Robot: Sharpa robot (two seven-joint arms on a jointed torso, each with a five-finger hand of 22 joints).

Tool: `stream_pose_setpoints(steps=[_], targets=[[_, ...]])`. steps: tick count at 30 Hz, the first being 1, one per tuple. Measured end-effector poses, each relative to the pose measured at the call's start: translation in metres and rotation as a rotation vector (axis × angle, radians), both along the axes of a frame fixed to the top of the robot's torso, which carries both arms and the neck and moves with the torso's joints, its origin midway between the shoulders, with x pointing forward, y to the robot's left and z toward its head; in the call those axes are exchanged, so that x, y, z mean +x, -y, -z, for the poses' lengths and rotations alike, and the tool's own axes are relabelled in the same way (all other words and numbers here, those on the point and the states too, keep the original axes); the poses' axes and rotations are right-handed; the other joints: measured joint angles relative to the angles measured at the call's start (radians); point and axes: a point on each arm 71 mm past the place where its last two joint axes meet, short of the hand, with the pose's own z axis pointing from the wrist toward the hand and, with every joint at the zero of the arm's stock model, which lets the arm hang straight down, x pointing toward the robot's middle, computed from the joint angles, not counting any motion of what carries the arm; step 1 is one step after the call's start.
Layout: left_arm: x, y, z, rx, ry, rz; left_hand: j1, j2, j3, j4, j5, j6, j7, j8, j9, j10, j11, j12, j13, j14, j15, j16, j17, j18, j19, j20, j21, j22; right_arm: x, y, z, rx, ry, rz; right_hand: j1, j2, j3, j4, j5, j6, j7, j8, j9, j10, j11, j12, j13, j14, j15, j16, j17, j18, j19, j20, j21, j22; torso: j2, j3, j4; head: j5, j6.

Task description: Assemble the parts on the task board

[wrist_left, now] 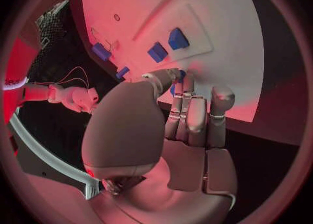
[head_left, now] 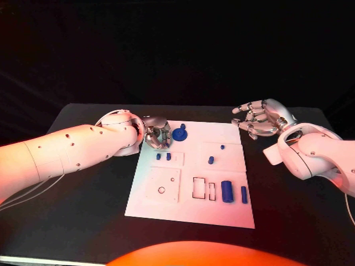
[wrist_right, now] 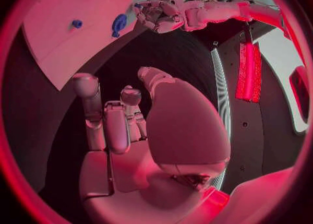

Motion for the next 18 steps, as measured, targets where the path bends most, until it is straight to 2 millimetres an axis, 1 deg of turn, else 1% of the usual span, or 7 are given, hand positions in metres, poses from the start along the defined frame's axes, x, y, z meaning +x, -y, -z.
stream_pose_setpoints(steps=[2,4,8,12,16,18], targets=[[-0.0003,-0.0002,0.0,0.0,0.0,0.0,0.0,0.0,0.0,0.0,0.0,0.0,0.0,0.0,0.0,0.0,0.0,-0.003,0.0,0.0,0.0,0.0,0.0,0.0,0.0,0.0,0.0,0.003,0.0,0.0,0.0001,0.0,0.0,0.0,0.0,0.0,0.0,0.0,0.0,0.0,0.0,0.0,0.0,0.0,0.0,0.0,0.0,0.0,0.0,0.0,0.0,0.0,0.0,0.0,0.0,0.0,0.0,0.0,0.0,-0.001,0.0],[-0.0008,-0.0005,-0.0001,-0.002,-0.001,0.0,0.0,0.0,0.004,-0.004,0.0,-0.006,0.005,-0.015,0.0,0.004,0.004,-0.015,0.0,0.0,0.0,0.0,0.0,0.0,0.004,0.004,0.0,0.005,-0.0001,0.0001,0.0002,0.0,-0.001,0.0,-0.003,-0.003,0.006,0.0,0.0,0.0,0.0,0.0,0.0,0.0,0.0,0.0,-0.004,0.0,0.0,-0.006,-0.002,0.0,0.0,0.0,-0.004,-0.002,0.0,0.0,0.0004,-0.001,0.0],[-0.0019,-0.0012,0.0005,-0.004,-0.003,-0.001,0.0,0.0,0.004,-0.009,0.0,-0.023,0.009,-0.039,-0.008,0.007,0.007,-0.021,0.002,0.0,0.0,0.0,0.0,0.0,0.004,0.004,0.004,0.007,-0.0001,0.0004,0.0005,0.0,-0.001,0.0,-0.004,-0.004,0.006,0.0,0.0,0.0,0.0,0.0,0.0,0.0,0.0,0.0,-0.006,0.0,0.0,-0.006,-0.002,0.0,0.0,0.0,-0.004,-0.004,0.0,-0.0001,0.0009,-0.001,0.0],[-0.0026,-0.0016,0.001,-0.005,-0.004,0.0,0.0,0.0,0.004,-0.009,0.0,-0.03,0.009,-0.051,-0.011,0.007,0.007,-0.026,0.004,0.0,0.0,0.0,0.0,0.0,0.004,0.004,0.005,0.007,-0.0002,0.0004,0.0006,-0.001,-0.001,0.0,-0.004,-0.004,0.006,0.0,0.0,0.0,0.0,0.0,0.0,0.0,0.0,0.0,-0.006,0.0,0.0,-0.006,-0.002,0.0,0.0,0.0,-0.004,-0.004,0.0,-0.0003,0.0011,-0.001,0.0],[-0.0034,-0.0023,0.0024,-0.006,-0.007,-0.001,-0.005,-0.005,0.007,-0.012,0.0,-0.043,0.014,-0.067,-0.015,0.007,0.007,-0.032,0.006,0.0,0.0,0.0,-0.001,0.0,0.004,0.004,0.005,0.006,-0.0002,0.0006,0.0007,-0.001,-0.002,0.0,-0.004,-0.004,0.006,0.0,0.0,0.0,0.0,0.0,0.0,0.0,0.0,0.0,-0.006,0.0,0.0,-0.006,-0.002,0.0,0.0,0.0,-0.004,-0.004,0.0,-0.0003,0.0011,0.0,0.001],[-0.0035,-0.0024,0.0025,-0.006,-0.008,-0.001,-0.005,-0.005,0.007,-0.012,0.0,-0.047,0.012,-0.071,-0.016,0.007,0.007,-0.032,0.006,0.0,0.0,0.0,-0.002,0.0,0.004,0.004,0.005,0.006,-0.0001,0.0006,0.0007,-0.001,-0.002,0.0,-0.004,-0.004,0.006,0.0,0.0,0.0,0.0,0.0,0.0,0.0,0.0,0.0,-0.006,0.0,0.0,-0.006,-0.002,0.0,0.0,0.0,-0.004,-0.004,0.0,-0.0003,0.001,0.0,0.001]])
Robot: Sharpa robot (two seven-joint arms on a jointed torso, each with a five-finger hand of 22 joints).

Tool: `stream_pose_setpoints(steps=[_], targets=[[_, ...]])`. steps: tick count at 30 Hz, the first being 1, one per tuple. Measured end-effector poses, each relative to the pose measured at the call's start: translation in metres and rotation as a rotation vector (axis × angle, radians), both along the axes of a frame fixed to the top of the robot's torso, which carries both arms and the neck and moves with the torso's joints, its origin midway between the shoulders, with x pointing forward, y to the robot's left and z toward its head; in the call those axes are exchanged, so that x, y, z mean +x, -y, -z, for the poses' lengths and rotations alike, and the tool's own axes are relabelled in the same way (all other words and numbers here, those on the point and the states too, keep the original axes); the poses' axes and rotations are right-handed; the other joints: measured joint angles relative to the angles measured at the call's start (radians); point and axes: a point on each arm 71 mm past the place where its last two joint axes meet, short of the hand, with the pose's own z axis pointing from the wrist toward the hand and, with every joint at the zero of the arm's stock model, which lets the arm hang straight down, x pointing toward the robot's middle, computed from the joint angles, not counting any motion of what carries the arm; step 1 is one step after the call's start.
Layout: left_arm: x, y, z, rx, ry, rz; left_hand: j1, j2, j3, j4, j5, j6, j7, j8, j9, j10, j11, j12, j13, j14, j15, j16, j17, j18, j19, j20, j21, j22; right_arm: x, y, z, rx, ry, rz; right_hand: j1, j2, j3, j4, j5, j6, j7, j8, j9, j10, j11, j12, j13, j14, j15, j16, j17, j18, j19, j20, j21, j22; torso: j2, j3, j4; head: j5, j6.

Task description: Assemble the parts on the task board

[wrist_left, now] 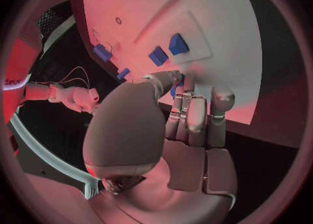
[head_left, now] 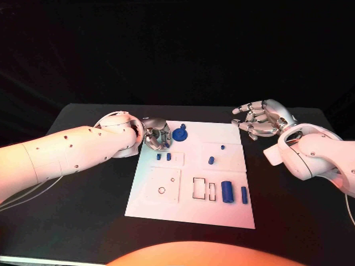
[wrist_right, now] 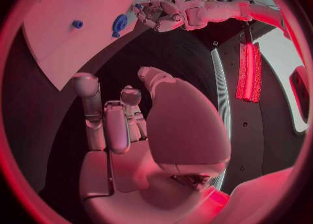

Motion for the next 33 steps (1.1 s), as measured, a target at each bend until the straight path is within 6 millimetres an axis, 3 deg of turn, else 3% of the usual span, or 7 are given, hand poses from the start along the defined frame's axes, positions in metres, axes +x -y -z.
stream_pose_setpoints(steps=[8,19,27,29,33], targets=[[-0.001,-0.001,0.001,-0.003,-0.005,-0.003,-0.005,-0.005,0.0,0.0,0.0,-0.026,0.004,-0.026,-0.008,0.004,0.003,-0.01,0.004,0.0,0.0,0.0,-0.003,0.0,0.0,0.0,0.0,-0.002,0.0,0.0,0.0,0.0,0.0,0.0,0.0,0.0,0.0,0.0,0.0,0.0,0.0,0.0,0.0,-0.001,-0.001,-0.006,-0.003,0.0,0.0,0.0,-0.003,0.0,0.0,0.0,-0.007,-0.001,0.0,0.0002,-0.0001,0.001,0.0],[-0.002,-0.002,0.001,-0.013,-0.008,-0.008,-0.02,-0.02,0.0,0.0,0.0,-0.101,-0.002,-0.093,-0.032,0.018,-0.004,-0.03,0.013,0.0,0.0,0.0,-0.01,0.0,0.0,0.0,0.0,-0.005,0.0,0.001,0.0,-0.001,-0.001,0.001,0.0,0.0,0.0,0.0,0.0,0.0,0.0,0.0,0.0,-0.004,-0.004,-0.01,-0.008,0.0,0.0,-0.004,-0.005,0.0,0.0,0.0,-0.013,-0.006,0.0,0.0003,-0.0005,0.001,0.002],[-0.002,-0.005,0.0,-0.018,-0.005,-0.016,-0.02,-0.02,0.0,0.0,0.0,-0.114,-0.004,-0.104,-0.038,0.018,-0.004,-0.032,0.015,0.0,0.0,0.0,-0.012,0.0,0.0,0.0,-0.004,-0.005,0.0,0.002,0.0,-0.002,-0.001,0.002,0.0,0.0,0.0,0.0,0.0,0.0,0.0,0.0,0.0,-0.009,-0.003,-0.021,-0.018,0.0,0.0,-0.004,-0.007,0.0,0.0,0.0,-0.019,-0.009,0.0,0.0003,-0.0006,0.001,0.003],[-0.001,-0.006,0.0,-0.017,-0.004,-0.02,-0.02,-0.02,0.0,0.0,0.0,-0.117,-0.001,-0.107,-0.038,0.018,-0.004,-0.035,0.016,0.0,0.0,0.0,-0.013,0.0,0.0,0.0,-0.004,-0.006,0.001,0.002,0.001,-0.003,-0.003,0.003,0.0,0.0,0.004,-0.004,0.0,-0.002,-0.002,0.0,0.0,-0.038,-0.001,-0.054,-0.052,0.0,0.0,-0.013,-0.012,0.015,0.0,0.0,-0.034,-0.016,0.0,0.0002,-0.0006,0.0,0.003],[-0.001,-0.011,0.0,-0.014,-0.004,-0.03,-0.02,-0.02,0.0,0.0,0.0,-0.117,-0.001,-0.107,-0.039,0.018,-0.004,-0.035,0.016,0.0,0.0,0.0,-0.017,0.0,0.0,0.0,-0.008,-0.011,0.002,0.004,0.002,-0.013,-0.012,0.002,-0.001,-0.009,0.039,-0.011,-0.028,-0.009,-0.005,0.012,0.005,-0.113,0.013,-0.253,-0.245,-0.002,-0.002,-0.063,-0.064,0.016,-0.031,-0.002,-0.12,-0.064,0.0,0.0,-0.0006,0.0,0.004]])
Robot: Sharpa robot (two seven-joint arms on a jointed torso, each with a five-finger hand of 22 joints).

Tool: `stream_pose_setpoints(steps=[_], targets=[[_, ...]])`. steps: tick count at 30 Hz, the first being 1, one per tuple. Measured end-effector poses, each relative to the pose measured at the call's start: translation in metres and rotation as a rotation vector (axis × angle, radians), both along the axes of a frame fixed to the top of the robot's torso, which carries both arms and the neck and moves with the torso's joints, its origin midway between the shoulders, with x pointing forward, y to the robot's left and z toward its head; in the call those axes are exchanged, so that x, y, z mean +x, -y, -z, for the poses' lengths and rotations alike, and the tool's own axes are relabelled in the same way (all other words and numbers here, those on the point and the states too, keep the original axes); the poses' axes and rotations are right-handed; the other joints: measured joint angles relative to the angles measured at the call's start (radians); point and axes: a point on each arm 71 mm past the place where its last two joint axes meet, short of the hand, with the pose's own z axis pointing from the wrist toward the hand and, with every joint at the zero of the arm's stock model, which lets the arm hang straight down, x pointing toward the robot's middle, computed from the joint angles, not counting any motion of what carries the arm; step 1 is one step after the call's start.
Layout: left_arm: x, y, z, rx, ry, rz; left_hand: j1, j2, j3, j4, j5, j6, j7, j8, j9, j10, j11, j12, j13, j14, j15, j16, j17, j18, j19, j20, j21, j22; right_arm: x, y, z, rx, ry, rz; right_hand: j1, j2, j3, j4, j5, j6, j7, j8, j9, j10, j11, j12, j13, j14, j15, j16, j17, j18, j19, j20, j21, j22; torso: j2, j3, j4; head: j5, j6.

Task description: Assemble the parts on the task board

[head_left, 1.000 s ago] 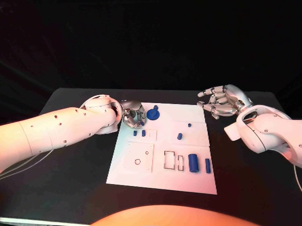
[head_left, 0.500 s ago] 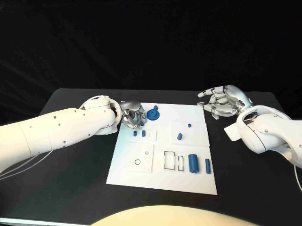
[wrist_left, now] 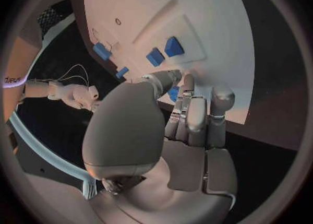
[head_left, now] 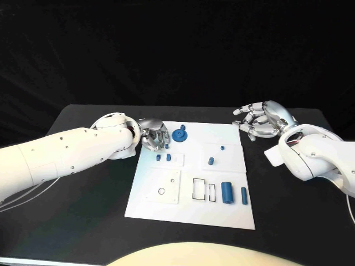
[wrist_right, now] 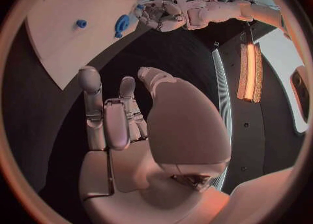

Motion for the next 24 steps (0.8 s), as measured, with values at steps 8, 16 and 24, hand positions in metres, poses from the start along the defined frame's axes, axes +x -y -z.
stream_pose_setpoints(steps=[8,16,24], targets=[[0.001,-0.02,-0.005,-0.011,0.0,-0.043,-0.004,-0.004,0.0,0.0,0.0,0.006,0.006,-0.004,-0.001,-0.022,0.015,-0.024,0.001,-0.048,0.008,-0.029,-0.073,0.0,-0.052,0.005,-0.039,-0.052,0.004,0.003,0.004,-0.096,-0.007,-0.048,0.025,-0.024,0.087,-0.07,-0.03,0.044,-0.008,0.031,0.01,-0.024,0.001,-0.336,-0.302,-0.012,0.006,-0.047,-0.051,0.015,0.007,0.002,-0.016,0.012,0.0,-0.0006,0.0001,-0.012,0.006],[0.001,-0.044,-0.022,-0.204,-0.008,-0.133,-0.009,0.002,-0.001,0.006,0.0,0.063,0.03,0.018,0.004,-0.053,0.031,-0.015,0.019,-0.177,0.028,-0.131,-0.276,0.027,-0.216,0.022,-0.172,-0.227,0.004,-0.011,0.008,-0.346,0.075,-0.183,0.007,-0.042,0.11,-0.119,-0.052,0.093,-0.007,0.034,0.007,0.001,-0.004,-0.516,-0.484,-0.002,0.004,0.003,0.004,0.015,0.046,0.002,0.097,0.103,-0.001,-0.0001,0.0003,-0.029,0.016],[-0.003,-0.051,-0.039,-0.633,-0.069,-0.212,-0.009,0.012,-0.036,0.008,0.0,0.055,0.045,0.018,-0.002,-0.136,0.061,0.0,0.025,-0.358,0.053,-0.308,-0.492,0.035,-0.29,0.043,-0.291,-0.309,0.003,-0.024,0.02,-0.59,0.154,-0.259,-0.007,-0.045,0.096,-0.126,-0.083,0.095,-0.005,0.034,0.002,0.002,-0.003,-0.562,-0.535,0.001,0.007,0.021,0.029,0.0,0.062,0.004,0.134,0.132,0.0,0.0001,0.0011,-0.051,0.027]])
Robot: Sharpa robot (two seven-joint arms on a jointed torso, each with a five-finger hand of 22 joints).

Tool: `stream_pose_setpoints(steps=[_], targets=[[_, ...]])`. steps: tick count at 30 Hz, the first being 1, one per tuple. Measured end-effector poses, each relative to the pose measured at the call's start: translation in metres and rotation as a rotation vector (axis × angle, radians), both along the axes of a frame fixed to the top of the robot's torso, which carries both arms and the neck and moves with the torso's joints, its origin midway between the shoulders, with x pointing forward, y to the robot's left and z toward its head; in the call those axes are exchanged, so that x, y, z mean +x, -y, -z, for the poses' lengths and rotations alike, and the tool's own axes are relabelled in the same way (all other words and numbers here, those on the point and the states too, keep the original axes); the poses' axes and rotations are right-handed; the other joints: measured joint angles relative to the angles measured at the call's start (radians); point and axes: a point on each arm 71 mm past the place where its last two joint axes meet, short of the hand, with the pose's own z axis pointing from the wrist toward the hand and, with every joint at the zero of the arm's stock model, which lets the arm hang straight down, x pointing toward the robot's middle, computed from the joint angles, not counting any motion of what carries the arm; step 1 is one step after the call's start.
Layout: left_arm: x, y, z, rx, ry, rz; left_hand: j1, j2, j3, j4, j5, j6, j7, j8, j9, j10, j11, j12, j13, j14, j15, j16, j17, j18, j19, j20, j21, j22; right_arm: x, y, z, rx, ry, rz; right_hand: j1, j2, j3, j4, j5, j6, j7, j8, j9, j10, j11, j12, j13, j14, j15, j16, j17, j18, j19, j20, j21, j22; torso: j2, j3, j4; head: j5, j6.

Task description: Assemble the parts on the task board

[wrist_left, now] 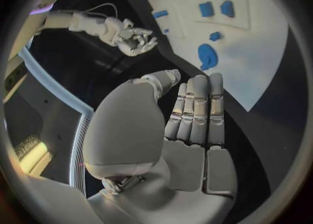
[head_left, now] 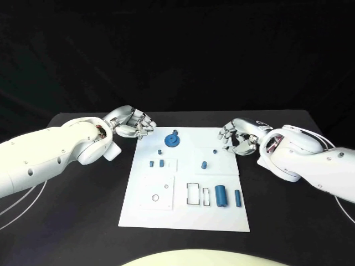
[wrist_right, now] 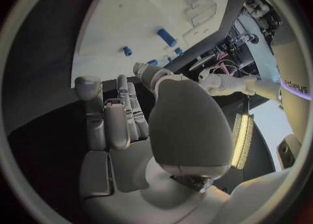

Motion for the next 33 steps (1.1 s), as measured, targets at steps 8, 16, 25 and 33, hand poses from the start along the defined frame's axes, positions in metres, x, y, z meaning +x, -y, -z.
stream_pose_setpoints(steps=[8,16,25,33], targets=[[-0.003,0.002,-0.01,-0.3,-0.026,-0.04,0.002,0.015,-0.009,-0.001,0.0,0.002,0.005,0.0,0.0,0.0,0.0,0.011,0.0,0.0,0.0,-0.01,-0.011,0.0,0.0,0.0,-0.012,-0.009,0.001,-0.012,0.011,-0.115,0.048,-0.025,0.0,0.0,0.002,-0.007,-0.004,0.006,0.004,0.0,-0.004,0.028,0.0,-0.011,-0.028,0.0,0.0,0.047,0.058,-0.016,0.055,0.002,0.138,0.078,0.0,-0.0001,0.0021,-0.008,0.001],[-0.003,0.003,-0.014,-0.388,-0.02,-0.053,0.008,0.021,-0.01,-0.001,0.0,0.002,0.005,0.0,0.0,0.0,0.0,0.015,0.0,0.0,0.0,-0.013,-0.014,0.0,0.0,0.0,-0.012,-0.012,0.002,-0.024,0.019,-0.15,0.061,-0.033,0.0,0.0,0.009,-0.008,-0.003,0.022,0.003,0.0,-0.004,0.039,0.004,-0.025,-0.046,0.0,0.0,0.065,0.069,-0.032,0.08,0.003,0.187,0.109,0.002,-0.0002,0.002,-0.005,-0.003],[-0.005,0.005,-0.016,-0.41,-0.006,-0.053,0.008,0.021,-0.01,-0.001,0.0,0.002,0.005,0.0,0.0,0.0,0.0,0.015,0.0,0.0,0.0,-0.013,-0.014,-0.001,0.0,0.0,-0.012,-0.012,0.001,-0.031,0.026,-0.169,0.055,-0.04,0.0,0.008,0.035,-0.013,0.005,0.051,-0.008,0.008,-0.003,0.081,-0.006,-0.037,-0.068,0.0,0.0,0.079,0.069,-0.032,0.09,-0.001,0.237,0.135,0.004,0.0001,0.0025,-0.005,-0.009],[-0.007,0.008,-0.018,-0.418,-0.001,-0.048,0.008,0.021,-0.01,-0.001,0.0,0.002,0.005,0.0,0.0,0.0,0.0,0.015,0.0,0.0,0.0,-0.013,-0.014,-0.001,0.0,0.0,-0.012,-0.012,0.001,-0.034,0.032,-0.181,0.044,-0.041,-0.001,0.015,0.048,-0.02,0.005,0.064,-0.011,0.014,0.0,0.1,-0.011,-0.045,-0.077,0.003,-0.003,0.083,0.069,-0.032,0.093,-0.004,0.25,0.135,0.004,0.0002,0.0013,-0.005,-0.015]])
